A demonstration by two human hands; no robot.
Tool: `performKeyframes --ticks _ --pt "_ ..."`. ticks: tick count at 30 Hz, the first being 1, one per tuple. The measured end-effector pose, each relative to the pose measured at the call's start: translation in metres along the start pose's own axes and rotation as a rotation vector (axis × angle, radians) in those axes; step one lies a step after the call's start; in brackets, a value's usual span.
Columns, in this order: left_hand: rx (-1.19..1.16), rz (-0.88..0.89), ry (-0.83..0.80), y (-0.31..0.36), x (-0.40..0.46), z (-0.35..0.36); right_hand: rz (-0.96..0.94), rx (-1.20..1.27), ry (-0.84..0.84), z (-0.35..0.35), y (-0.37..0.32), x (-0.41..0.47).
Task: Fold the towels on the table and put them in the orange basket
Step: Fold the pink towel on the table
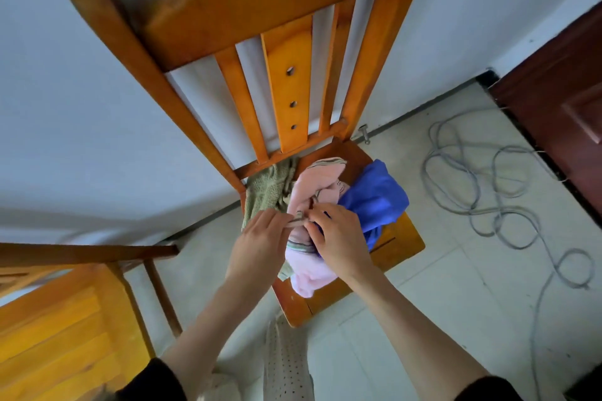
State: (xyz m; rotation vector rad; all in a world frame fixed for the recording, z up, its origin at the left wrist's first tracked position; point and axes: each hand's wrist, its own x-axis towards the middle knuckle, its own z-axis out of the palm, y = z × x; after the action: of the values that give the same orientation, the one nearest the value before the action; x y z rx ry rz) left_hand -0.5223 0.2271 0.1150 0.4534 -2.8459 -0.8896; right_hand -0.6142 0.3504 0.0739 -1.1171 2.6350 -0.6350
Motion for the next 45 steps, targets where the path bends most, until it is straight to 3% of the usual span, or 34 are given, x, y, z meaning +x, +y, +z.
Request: performKeyframes --ticks 4,10,15,21,31,40,45 --pt "0.015 0.047 0.073 0.026 0.016 -0.039 -0.047 0.076 0.132 -0.039 -0.018 0.008" --pt "0.006 0.101 0.174 0.059 0.032 -0.091 0.077 0.316 0.172 -0.100 -0.043 0.014" --pt "-0.127 0.053 0.275 0.075 0.041 -0.129 0.034 0.433 0.257 -0.154 -0.073 0.031" --pt "-0.213 0.035 0.262 0.086 0.041 -0.165 -0.125 0.442 0.401 -0.209 -0.108 0.043" --pt "-0.151 -0.137 0.394 0.080 0.023 -0.225 -0.331 0.304 0.404 -0.264 -0.163 0.039" --pt "-0.186 -0.215 0.595 0.068 -0.061 -0.315 -0.444 0.227 0.419 -0.281 -0.254 0.012" --pt "-0.146 -0.313 0.635 0.054 -0.149 -0.354 -0.469 0.273 0.236 -0.264 -0.319 -0.009"
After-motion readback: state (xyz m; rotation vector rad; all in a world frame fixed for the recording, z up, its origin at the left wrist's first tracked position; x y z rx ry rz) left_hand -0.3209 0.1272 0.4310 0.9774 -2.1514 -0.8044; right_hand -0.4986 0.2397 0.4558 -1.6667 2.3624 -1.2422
